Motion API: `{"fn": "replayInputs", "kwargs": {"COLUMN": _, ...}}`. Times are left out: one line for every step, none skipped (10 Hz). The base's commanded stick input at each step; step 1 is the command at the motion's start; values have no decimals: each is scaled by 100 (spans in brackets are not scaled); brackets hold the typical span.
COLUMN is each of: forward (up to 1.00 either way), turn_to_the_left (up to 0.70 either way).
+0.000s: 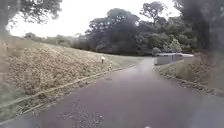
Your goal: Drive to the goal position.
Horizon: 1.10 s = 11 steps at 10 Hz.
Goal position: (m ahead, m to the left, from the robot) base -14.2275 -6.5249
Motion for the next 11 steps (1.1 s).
{"fn": "replayInputs", "kwargs": {"forward": 45, "turn_to_the_left": -27}}
{"fn": "replayInputs", "kwargs": {"forward": 45, "turn_to_the_left": -26}}
{"fn": "replayInputs", "kwargs": {"forward": 45, "turn_to_the_left": -26}}
{"fn": "replayInputs", "kwargs": {"forward": 45, "turn_to_the_left": -21}}
{"fn": "replayInputs", "kwargs": {"forward": 45, "turn_to_the_left": -11}}
{"fn": "replayInputs", "kwargs": {"forward": 57, "turn_to_the_left": -4}}
{"fn": "replayInputs", "kwargs": {"forward": 70, "turn_to_the_left": 0}}
{"fn": "replayInputs", "kwargs": {"forward": 70, "turn_to_the_left": 0}}
{"fn": "replayInputs", "kwargs": {"forward": 70, "turn_to_the_left": 0}}
{"fn": "replayInputs", "kwargs": {"forward": 70, "turn_to_the_left": 0}}
{"fn": "replayInputs", "kwargs": {"forward": 70, "turn_to_the_left": 0}}
